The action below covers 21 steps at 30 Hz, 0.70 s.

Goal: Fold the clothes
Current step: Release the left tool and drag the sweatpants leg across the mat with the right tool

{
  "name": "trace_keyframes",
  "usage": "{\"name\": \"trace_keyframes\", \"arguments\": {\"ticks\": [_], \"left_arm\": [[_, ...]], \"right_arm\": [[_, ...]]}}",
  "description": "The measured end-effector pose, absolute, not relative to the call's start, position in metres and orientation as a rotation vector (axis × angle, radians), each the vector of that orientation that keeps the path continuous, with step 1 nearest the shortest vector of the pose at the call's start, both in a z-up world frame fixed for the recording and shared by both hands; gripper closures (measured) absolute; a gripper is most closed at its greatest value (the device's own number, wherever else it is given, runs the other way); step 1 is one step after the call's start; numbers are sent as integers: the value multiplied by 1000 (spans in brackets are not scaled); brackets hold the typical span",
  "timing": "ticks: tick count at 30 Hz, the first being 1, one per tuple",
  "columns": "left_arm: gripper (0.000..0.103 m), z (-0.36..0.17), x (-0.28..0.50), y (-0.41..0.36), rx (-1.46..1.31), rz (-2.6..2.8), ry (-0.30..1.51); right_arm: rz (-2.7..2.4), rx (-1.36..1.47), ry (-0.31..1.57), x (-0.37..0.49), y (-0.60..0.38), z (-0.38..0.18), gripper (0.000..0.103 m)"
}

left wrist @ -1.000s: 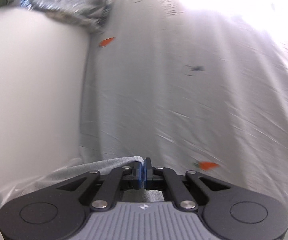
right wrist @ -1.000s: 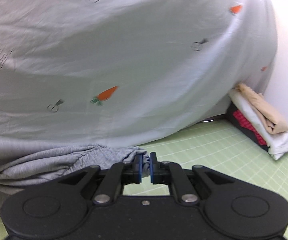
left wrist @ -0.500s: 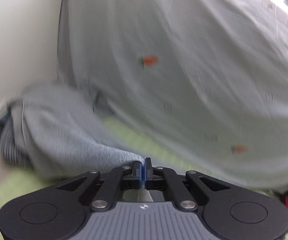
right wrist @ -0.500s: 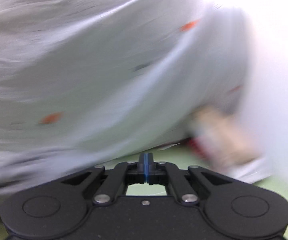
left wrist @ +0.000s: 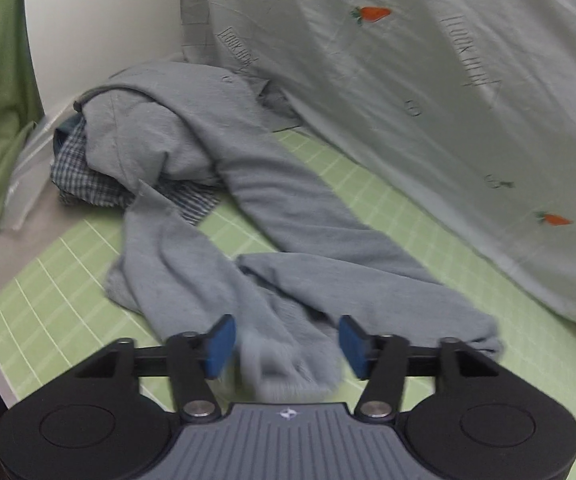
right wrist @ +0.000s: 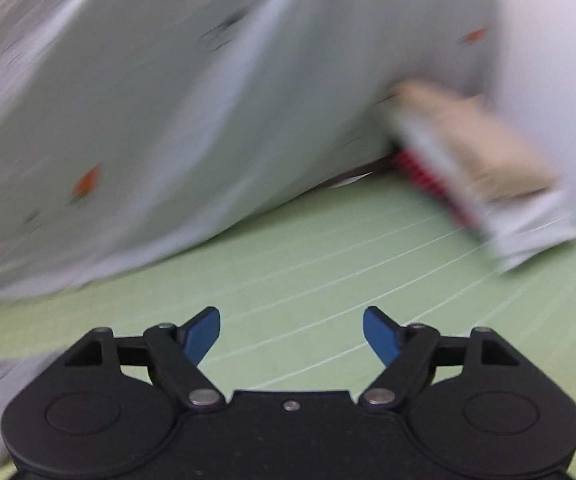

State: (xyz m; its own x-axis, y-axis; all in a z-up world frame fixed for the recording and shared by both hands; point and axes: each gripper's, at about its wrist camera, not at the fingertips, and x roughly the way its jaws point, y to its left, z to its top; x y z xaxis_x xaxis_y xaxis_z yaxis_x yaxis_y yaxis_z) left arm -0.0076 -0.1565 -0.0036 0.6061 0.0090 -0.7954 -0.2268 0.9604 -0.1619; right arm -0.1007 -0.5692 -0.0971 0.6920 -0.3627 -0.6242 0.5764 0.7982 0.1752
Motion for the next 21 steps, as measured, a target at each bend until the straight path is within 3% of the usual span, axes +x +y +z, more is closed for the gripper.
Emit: {"name": "trace_keyframes", "arguments": {"ticks": [6,14,17,18,21], "left_arm": [[37,-29,19,-124,-222,146,1011],[34,-54,47,-92,-234,144,1094],[33,-59,54,-90,-235,163,1105],[33,-58,54,-92,-233,169,1103],[33,-55,49,-99,-228,180,1094]], "right_arm": [[-297,461,738,-37,-490,-133,14],[-225,392,946,37,-413,-179,15],[-182,388,972,33,-413,-184,31],[-153,381,965,29,-417,-183,51],[-87,381,917,9,-431,-176,68]]}}
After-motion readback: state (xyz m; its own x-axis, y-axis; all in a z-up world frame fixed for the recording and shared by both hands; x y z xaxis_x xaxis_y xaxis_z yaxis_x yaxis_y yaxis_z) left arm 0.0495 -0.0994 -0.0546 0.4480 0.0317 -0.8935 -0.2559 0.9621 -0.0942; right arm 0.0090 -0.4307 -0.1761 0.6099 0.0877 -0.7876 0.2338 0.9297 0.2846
